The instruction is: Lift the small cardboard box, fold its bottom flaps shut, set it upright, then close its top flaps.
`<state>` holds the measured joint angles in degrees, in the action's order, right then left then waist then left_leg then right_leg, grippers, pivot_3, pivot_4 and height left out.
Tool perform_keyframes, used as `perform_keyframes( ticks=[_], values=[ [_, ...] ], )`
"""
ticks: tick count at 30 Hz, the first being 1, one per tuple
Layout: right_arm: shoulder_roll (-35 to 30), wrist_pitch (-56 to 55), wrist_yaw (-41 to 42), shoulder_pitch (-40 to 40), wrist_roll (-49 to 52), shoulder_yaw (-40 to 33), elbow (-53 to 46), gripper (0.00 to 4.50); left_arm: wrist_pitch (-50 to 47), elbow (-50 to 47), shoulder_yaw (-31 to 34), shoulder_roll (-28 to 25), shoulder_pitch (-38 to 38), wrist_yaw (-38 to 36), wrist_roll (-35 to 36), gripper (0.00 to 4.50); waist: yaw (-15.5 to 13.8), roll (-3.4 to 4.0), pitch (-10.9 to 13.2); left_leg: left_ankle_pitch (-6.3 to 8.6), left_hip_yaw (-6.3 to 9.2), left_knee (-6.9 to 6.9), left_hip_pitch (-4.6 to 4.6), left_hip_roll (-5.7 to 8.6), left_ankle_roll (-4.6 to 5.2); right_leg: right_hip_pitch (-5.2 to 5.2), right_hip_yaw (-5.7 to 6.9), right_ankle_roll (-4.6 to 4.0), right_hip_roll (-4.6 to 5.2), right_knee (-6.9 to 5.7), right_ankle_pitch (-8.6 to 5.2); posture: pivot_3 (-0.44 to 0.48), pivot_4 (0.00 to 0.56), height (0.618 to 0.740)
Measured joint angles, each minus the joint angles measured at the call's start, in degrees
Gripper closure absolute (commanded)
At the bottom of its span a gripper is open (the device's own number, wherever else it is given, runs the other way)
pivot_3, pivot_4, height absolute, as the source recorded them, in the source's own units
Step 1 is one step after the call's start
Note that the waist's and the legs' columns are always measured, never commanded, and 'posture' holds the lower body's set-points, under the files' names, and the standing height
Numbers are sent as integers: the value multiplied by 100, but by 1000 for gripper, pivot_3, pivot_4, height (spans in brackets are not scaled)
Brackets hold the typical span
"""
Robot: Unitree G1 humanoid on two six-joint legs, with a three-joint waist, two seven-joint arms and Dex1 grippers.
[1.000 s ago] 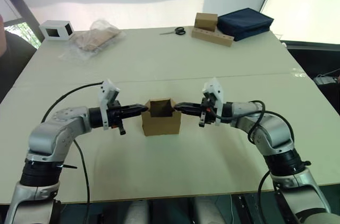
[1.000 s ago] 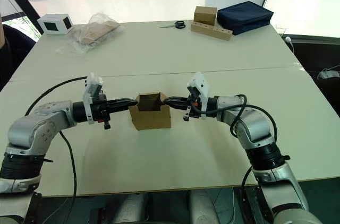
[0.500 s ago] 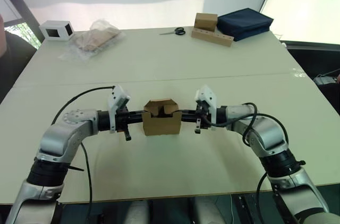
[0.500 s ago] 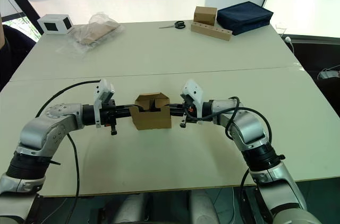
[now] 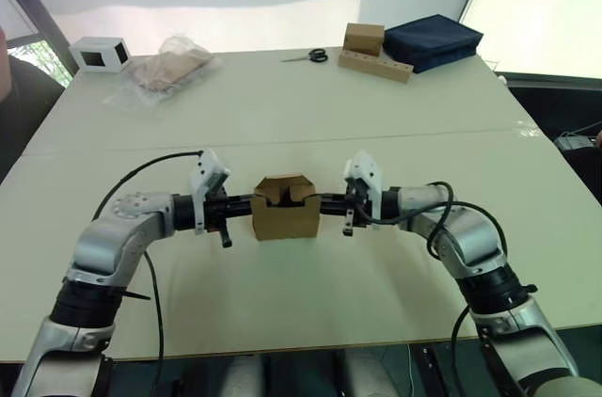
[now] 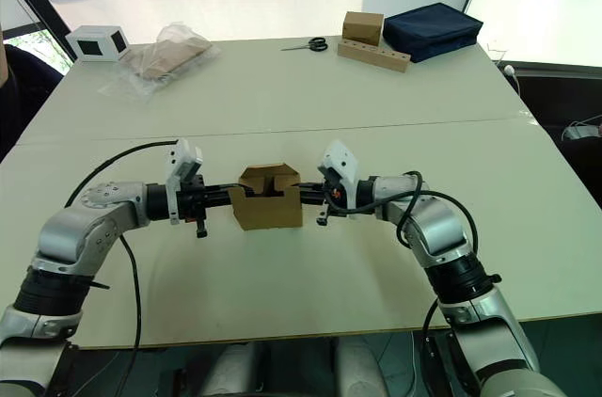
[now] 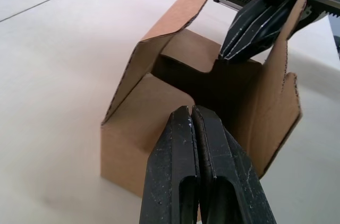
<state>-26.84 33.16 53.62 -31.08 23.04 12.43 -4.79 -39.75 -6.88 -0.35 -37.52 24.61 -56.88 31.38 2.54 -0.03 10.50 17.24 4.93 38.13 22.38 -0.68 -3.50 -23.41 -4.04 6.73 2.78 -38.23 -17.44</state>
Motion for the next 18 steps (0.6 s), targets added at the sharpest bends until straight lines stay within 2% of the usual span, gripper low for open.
perform_keyframes(
  ticks=[4,13,18],
  values=[
    [23,34,-5,-54,16,-40,68,4500,-95,1,169,-126,90,-1,58,4432,-4,0,0,0,0,0,0,0,0,0,0,0,1,1,0,0,150,740],
    [51,35,-2,-112,22,-73,162,4500,-82,130,117,-79,91,-16,16,4432,-3,0,0,0,0,-1,1,0,0,-1,0,0,0,1,0,0,150,740],
    [28,250,-2,-110,402,-587,28,4500,-239,132,274,-156,128,-88,258,4432,-4,0,0,0,0,-1,2,0,0,-1,0,0,0,1,0,0,150,740]
  ],
)
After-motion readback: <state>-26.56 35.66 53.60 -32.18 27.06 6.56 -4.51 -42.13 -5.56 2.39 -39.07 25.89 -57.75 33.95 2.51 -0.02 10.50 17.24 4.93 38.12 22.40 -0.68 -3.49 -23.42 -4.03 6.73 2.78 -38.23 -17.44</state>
